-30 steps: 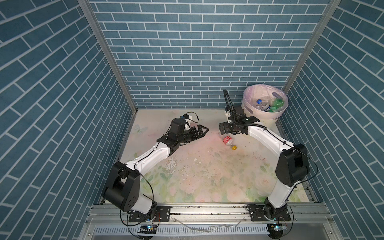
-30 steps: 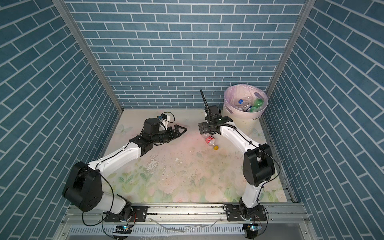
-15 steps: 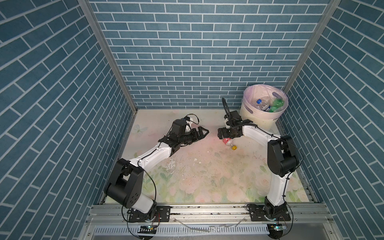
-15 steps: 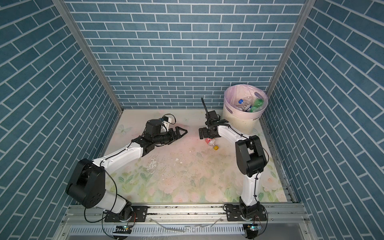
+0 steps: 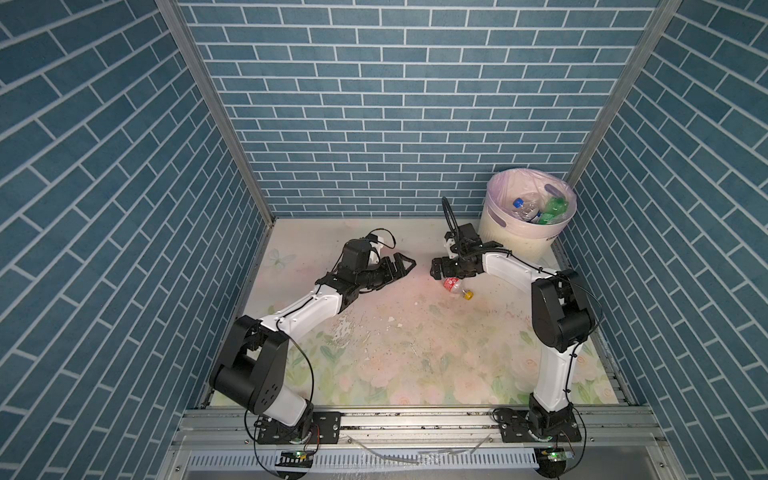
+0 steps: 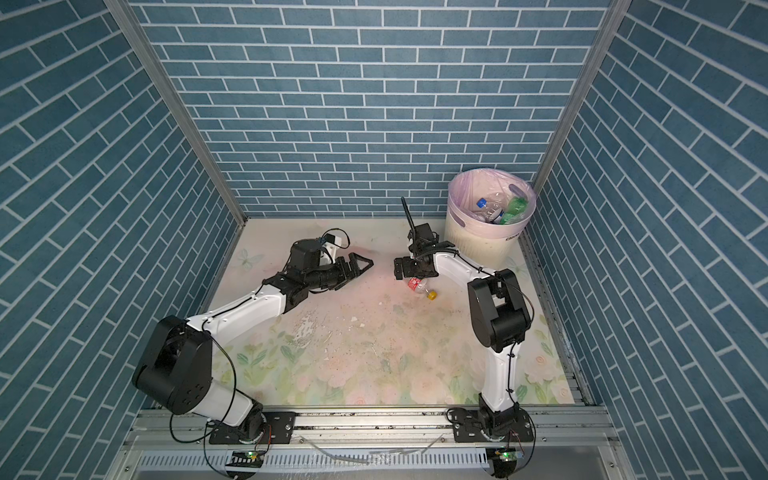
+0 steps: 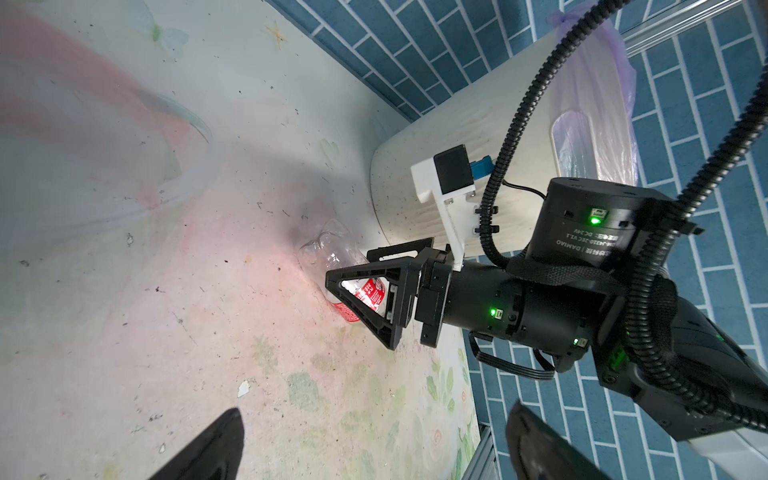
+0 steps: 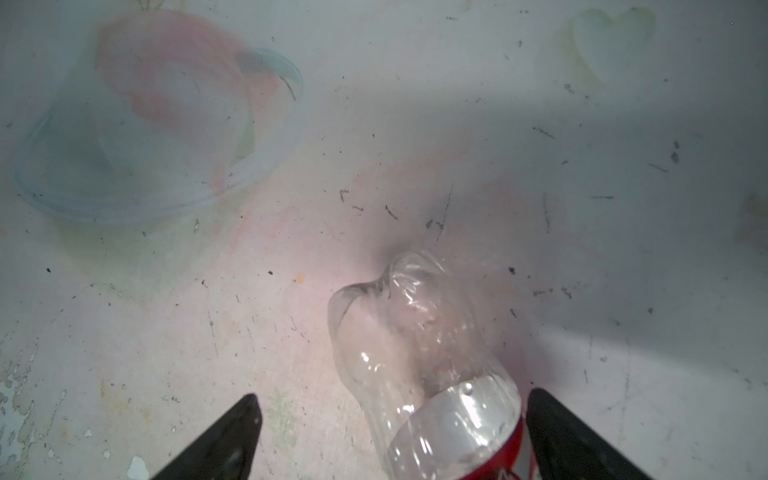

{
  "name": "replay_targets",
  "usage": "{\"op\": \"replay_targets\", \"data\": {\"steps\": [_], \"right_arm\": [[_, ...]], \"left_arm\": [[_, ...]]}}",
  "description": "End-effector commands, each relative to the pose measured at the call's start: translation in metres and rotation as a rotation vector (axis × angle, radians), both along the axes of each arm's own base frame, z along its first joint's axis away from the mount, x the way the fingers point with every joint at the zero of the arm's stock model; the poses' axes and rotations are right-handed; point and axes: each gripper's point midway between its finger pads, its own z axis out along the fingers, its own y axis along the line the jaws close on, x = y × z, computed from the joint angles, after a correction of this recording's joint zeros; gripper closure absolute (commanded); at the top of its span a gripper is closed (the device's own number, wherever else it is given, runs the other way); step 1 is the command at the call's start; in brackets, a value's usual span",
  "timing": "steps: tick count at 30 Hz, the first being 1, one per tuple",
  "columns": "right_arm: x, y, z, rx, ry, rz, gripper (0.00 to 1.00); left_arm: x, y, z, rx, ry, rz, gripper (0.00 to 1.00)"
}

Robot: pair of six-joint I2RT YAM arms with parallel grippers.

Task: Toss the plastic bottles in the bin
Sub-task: 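Lower the left gripper onto the red-label Coke bottle while the right returns, then grasp the Coke bottle with the left gripper and lift it upright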

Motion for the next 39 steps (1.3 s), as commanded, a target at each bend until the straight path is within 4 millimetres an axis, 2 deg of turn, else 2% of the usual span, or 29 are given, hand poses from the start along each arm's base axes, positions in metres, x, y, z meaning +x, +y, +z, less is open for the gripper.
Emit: {"op": "replay_targets", "data": {"steps": [1,6,11,14,18,25,31,35,39], "right_arm": [[-0.011,0.008,-0.018,0.015,0.055,0.000,0.01],[-0.017,0.019,-0.017,0.048,0.065,-0.007,0.01],[-0.021,0.038,-0.009,0.082,0.058,0.007,0.01],[-0.019,0.035,0.002,0.075,0.033,-0.008,0.01],[-0.017,0.018,0.022,0.029,-0.011,-0.040,0.01],[-0.025,-0.038,0.058,-0.042,-0.072,-0.162,0.01],[-0.046,-0.079,0.088,-0.041,-0.126,-0.234,0.01],[-0.065,-0.101,0.102,-0.035,-0.147,-0.277,0.01],[-0.083,-0.118,0.111,-0.018,-0.159,-0.314,0.01]], "left_arm": [[0.001,0.006,-0.003,-0.002,0.004,0.009,0.01],[0.001,0.007,-0.005,-0.002,0.010,0.009,0.01],[-0.001,0.007,-0.010,-0.009,0.026,0.012,0.01],[-0.005,0.007,-0.011,-0.019,0.034,0.007,0.01],[-0.016,-0.001,-0.015,-0.008,0.046,-0.043,0.01],[-0.034,-0.019,-0.023,0.152,0.020,-0.152,0.01],[-0.033,-0.034,-0.025,0.314,-0.031,-0.261,0.01],[-0.029,-0.046,-0.038,0.494,-0.068,-0.393,0.01],[-0.024,-0.060,-0.055,0.604,-0.097,-0.517,0.01]]}}
